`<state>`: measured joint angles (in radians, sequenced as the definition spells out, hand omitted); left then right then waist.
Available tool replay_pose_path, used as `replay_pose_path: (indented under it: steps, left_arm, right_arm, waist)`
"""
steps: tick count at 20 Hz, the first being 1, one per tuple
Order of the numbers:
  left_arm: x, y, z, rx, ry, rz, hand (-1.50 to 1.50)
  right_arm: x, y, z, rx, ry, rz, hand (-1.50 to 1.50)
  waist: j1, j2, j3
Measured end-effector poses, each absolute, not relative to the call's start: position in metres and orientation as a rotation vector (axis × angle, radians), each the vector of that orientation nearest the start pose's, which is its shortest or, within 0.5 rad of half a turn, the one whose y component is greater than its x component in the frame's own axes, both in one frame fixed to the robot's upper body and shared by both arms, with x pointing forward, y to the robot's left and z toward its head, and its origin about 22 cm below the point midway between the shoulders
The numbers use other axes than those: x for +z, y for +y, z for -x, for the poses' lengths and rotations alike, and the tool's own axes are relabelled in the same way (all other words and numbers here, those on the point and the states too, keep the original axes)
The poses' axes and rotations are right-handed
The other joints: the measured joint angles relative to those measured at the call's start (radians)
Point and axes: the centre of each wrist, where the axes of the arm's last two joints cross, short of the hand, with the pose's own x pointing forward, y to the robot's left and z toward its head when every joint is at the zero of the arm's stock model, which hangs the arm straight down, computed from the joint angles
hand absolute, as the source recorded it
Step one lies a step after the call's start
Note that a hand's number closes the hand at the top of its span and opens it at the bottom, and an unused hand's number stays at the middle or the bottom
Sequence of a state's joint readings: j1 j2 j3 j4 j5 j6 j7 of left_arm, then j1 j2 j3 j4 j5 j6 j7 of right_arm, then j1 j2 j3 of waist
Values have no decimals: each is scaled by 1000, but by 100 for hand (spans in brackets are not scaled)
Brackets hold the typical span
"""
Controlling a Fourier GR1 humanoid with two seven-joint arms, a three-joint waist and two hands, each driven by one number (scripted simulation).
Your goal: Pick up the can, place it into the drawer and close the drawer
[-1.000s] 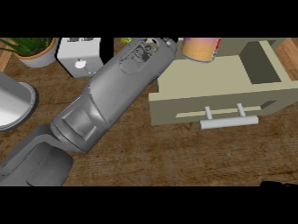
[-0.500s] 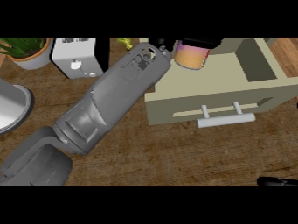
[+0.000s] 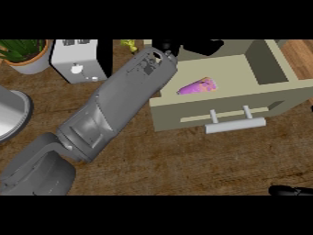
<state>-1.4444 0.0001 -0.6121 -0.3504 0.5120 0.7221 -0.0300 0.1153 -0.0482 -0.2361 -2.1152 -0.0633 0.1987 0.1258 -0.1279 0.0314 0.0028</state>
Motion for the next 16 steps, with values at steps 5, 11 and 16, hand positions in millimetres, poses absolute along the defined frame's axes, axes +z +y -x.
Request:
replay_pose_path:
  steps: [5,11,16]
  left_arm:
    - [164,-5,-429,-211,-1779,-348,-150]
    - [167,-7,-429,-169,-1770,-332,-150]
    - [165,-8,-426,-130,-1763,-296,-150]
  right_arm:
    - [111,-291,-182,44,-1891,134,-150]
    - [124,-293,-183,126,-1932,226,-150]
    - [137,-289,-181,268,-1986,335,-150]
  waist:
    - [-4,0,0]
    - [1,0,-1]
    - [5,-1,-1]
